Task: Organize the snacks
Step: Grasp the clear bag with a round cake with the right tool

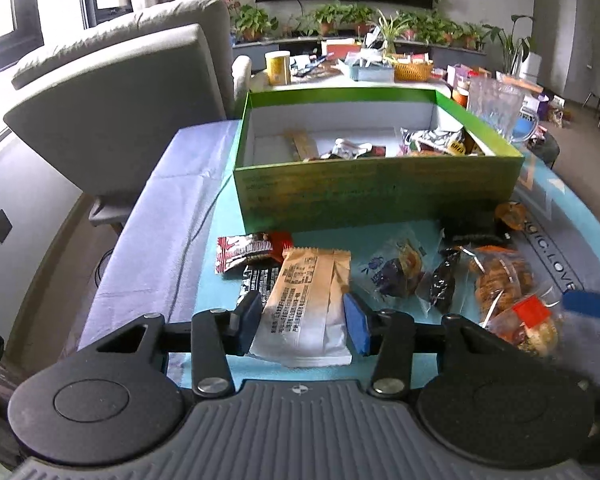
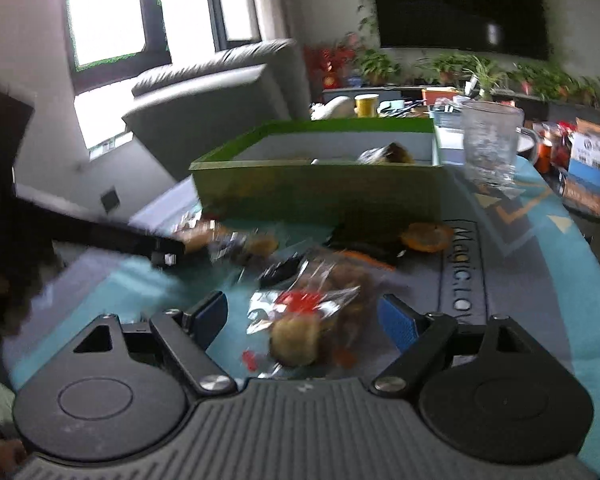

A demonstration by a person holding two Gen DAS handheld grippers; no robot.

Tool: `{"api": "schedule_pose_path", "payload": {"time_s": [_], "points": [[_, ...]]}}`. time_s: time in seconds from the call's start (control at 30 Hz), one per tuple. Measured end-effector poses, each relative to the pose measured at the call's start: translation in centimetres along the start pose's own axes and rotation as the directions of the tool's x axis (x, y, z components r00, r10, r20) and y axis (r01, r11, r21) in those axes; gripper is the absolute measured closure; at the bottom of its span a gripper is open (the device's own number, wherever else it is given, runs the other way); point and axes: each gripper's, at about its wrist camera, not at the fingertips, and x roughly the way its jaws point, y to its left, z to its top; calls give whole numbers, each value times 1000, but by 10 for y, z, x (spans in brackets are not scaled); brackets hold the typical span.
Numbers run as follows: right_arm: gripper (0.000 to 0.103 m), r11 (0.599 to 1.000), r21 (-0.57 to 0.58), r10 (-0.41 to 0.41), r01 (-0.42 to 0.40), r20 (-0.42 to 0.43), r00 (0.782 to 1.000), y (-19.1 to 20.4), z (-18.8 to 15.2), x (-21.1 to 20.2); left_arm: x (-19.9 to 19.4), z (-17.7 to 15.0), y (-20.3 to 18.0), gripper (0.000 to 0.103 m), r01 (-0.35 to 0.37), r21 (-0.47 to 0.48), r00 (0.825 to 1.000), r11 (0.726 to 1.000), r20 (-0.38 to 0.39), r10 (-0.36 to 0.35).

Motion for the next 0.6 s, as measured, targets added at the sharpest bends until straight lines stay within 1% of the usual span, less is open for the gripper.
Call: {"api": "schedule_pose_path", "payload": {"time_s": [0.13, 0.27, 0.3, 0.33, 0.37, 0.5, 0.6], "points": [[56, 998, -61, -34, 31, -47, 998, 13, -6, 8, -10, 0, 1, 61, 8, -4, 1000, 1000, 26, -7], [56, 995, -86, -52, 48, -46, 998, 14, -7, 8, -17, 2, 3, 61, 18, -11, 999, 1000, 51, -17], [56, 994, -90, -58, 54, -41, 997, 14, -7, 7, -19, 3, 3, 70, 23, -10, 998, 1000, 61, -22], [56, 994, -89, -61, 58, -35, 997, 14, -7, 6, -22, 4, 4, 76, 30, -10, 997, 1000, 67, -29], [56, 995, -86, -61, 58, -29, 998, 14, -7, 4, -24, 6, 4, 78, 33, -10, 997, 999, 73, -33], [56, 996, -65, -67, 68, 15, 998, 11, 2, -5, -29, 11, 2, 78, 41, -9, 994, 999, 100, -40], [56, 996, -54, -75, 77, 46, 996, 8, 7, -10, -29, 11, 2, 77, 60, -8, 994, 998, 90, -59]]}}
